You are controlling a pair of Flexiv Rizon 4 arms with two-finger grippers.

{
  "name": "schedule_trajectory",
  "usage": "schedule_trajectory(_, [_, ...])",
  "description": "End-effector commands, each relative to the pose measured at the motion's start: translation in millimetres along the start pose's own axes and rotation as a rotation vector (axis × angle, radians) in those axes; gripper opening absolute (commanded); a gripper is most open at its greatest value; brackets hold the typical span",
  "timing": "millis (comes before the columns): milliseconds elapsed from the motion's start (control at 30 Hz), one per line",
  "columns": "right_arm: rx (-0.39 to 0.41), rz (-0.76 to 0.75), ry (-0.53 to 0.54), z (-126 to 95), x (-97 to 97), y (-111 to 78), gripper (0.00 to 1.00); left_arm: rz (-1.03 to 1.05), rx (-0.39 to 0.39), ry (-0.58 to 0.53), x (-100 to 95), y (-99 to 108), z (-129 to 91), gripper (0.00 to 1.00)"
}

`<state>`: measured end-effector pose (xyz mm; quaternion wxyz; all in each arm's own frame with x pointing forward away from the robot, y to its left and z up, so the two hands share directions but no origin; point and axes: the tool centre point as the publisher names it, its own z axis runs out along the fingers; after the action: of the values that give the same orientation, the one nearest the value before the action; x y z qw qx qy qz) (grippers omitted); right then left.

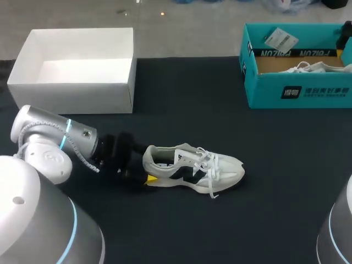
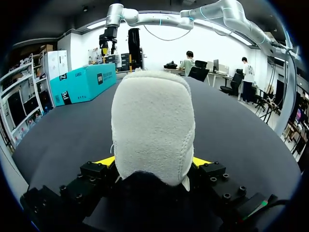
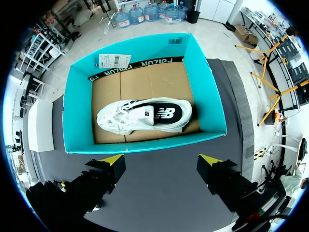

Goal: Take the shoe out of the shoebox, open the shoe tongue, remove and reinsert the insole, then place the shoe into the shoebox

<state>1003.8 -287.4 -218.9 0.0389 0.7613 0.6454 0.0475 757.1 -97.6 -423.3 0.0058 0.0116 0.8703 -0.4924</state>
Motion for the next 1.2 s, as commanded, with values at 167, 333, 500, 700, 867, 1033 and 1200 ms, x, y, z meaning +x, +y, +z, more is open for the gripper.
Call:
schedule_trajectory(167, [-0.001,0.0,0.0,0,-0.1,-0.2,1.0,-0.016,-0.001,-0.085,15.0,3,-17,0.0])
schedule_trajectory(333, [-0.001,0.0,0.0,0,-0.1,-0.2,1.0,-0.03,-0.008,-0.087,16.9,6,-19,0.0])
schedule_trajectory(500, [-0.001,0.0,0.0,0,-0.1,-0.2,1.0,-0.042,-0.012,-0.09,15.7,8,-18,0.0])
schedule_trajectory(700, [-0.001,0.0,0.0,0,-0.1,-0.2,1.0,-0.042,-0.012,-0.09,15.7,8,-18,0.0])
schedule_trajectory(867, [-0.001,0.0,0.0,0,-0.1,-0.2,1.0,-0.042,-0.012,-0.09,15.7,8,-18,0.0])
schedule_trajectory(1033, [0.032,0.017,-0.098,6,26.2,-15.7,1.0,-0.042,-0.012,-0.09,15.7,8,-18,0.0])
schedule_trajectory(1200, [0.042,0.068,-0.151,12,78.7,-56.8,1.0,-0.042,-0.012,-0.09,15.7,8,-18,0.0])
